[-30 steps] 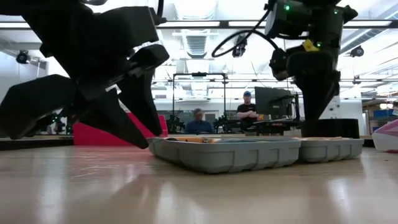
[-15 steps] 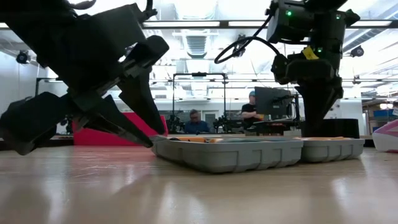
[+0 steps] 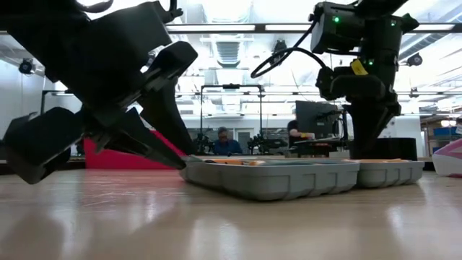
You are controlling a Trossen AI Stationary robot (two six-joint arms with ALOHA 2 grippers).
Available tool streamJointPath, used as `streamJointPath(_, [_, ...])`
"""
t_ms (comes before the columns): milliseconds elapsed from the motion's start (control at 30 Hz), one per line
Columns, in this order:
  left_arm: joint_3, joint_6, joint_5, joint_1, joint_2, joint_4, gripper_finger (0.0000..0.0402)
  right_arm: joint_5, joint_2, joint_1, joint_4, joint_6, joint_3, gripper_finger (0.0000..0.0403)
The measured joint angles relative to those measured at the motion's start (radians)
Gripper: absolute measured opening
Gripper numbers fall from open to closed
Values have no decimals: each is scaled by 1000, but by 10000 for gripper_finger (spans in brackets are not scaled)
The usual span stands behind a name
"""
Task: Prefit tool cases
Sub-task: Close the gray toolbox
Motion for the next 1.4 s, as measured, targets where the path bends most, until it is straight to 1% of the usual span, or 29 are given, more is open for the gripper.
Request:
streamJointPath(133, [-14, -24, 15, 6, 0, 38, 29, -10, 0, 0, 28, 1, 0, 68])
streamJointPath(200, [-17, -46, 21, 7, 0, 39, 12, -11, 0, 0, 30, 2, 0, 70])
streamJointPath(333, [-21, -82, 22, 9, 0, 39, 3, -11, 0, 0, 30, 3, 1, 68])
streamJointPath(700, [-8, -81, 21, 4, -1, 24, 1, -19, -12, 0, 25, 3, 2, 49])
streamJointPath(867, [22, -53, 19, -9, -5, -1, 23, -11, -46, 0, 24, 2, 2, 60])
streamJointPath(1100, [22, -47, 10, -25, -5, -28, 84, -10, -92, 0, 20, 3, 2, 81])
streamJointPath(1267, [22, -47, -13, -23, -5, -26, 130, -10, -96, 0, 20, 13, 2, 85])
streamJointPath(1400, [20, -30, -15, -14, -5, -16, 151, 0, -96, 0, 17, 14, 2, 79])
